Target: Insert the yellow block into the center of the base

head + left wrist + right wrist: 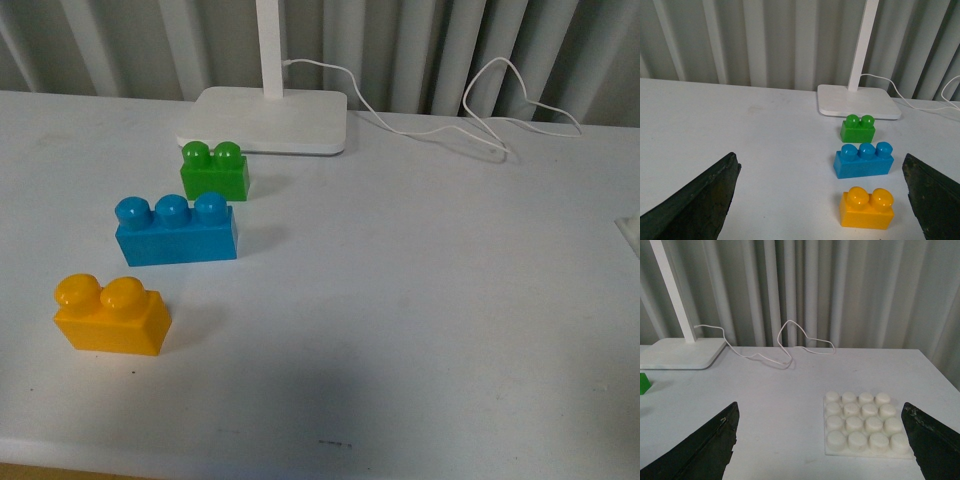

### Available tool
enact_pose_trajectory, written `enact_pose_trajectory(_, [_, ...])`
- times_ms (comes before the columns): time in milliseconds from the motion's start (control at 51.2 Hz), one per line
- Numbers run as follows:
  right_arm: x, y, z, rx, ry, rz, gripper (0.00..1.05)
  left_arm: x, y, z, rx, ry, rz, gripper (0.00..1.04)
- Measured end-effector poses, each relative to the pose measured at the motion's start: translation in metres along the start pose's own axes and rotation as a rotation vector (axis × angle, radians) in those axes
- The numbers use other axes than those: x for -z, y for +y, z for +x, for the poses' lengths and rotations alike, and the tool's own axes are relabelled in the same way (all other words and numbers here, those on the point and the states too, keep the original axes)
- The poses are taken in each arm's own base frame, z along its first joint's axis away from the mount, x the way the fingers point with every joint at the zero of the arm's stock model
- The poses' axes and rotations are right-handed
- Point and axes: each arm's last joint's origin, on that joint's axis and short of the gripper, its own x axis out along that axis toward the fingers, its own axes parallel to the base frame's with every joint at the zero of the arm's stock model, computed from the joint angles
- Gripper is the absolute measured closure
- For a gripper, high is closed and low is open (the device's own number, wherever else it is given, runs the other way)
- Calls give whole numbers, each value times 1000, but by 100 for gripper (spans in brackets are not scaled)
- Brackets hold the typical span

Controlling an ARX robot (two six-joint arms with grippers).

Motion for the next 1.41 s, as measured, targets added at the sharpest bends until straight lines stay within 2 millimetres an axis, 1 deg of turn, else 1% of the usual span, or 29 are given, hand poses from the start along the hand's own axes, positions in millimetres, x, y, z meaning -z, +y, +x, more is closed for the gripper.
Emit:
enact_pose_trajectory(1034, [0,0,0,0,0,0,9,0,0,0,0,0,0,6])
enact_pose_trajectory(1054, [1,0,0,13,22,10,9,0,0,0,0,0,0,6])
enact_pose_trajectory(1113, [-1,-1,1,94,192,54,9,0,0,0,0,0,0,6])
enact_pose_trajectory(1132, [-3,-1,4,115,255,61,9,0,0,0,0,0,0,6])
enact_pose_trajectory(1152, [-4,-1,6,127,272,59,9,0,0,0,0,0,0,6])
enact_pose_trajectory(1210, [-17,-4,18,147,351,57,9,0,0,0,0,0,0,6])
enact_pose_trajectory(1288, [-36,-9,39,143,454,52,9,0,0,0,0,0,0,6])
enact_pose_trajectory(1347, [-47,-15,64,148,539,33,9,0,0,0,0,0,0,6])
enact_pose_trajectory(1366, [-49,-18,77,153,578,27,9,0,0,0,0,0,0,6])
enact_pose_trajectory(1386, [-49,-19,82,154,596,24,9,0,0,0,0,0,0,6])
enact_pose_trajectory(1405, [-48,-23,95,157,640,20,9,0,0,0,0,0,0,6])
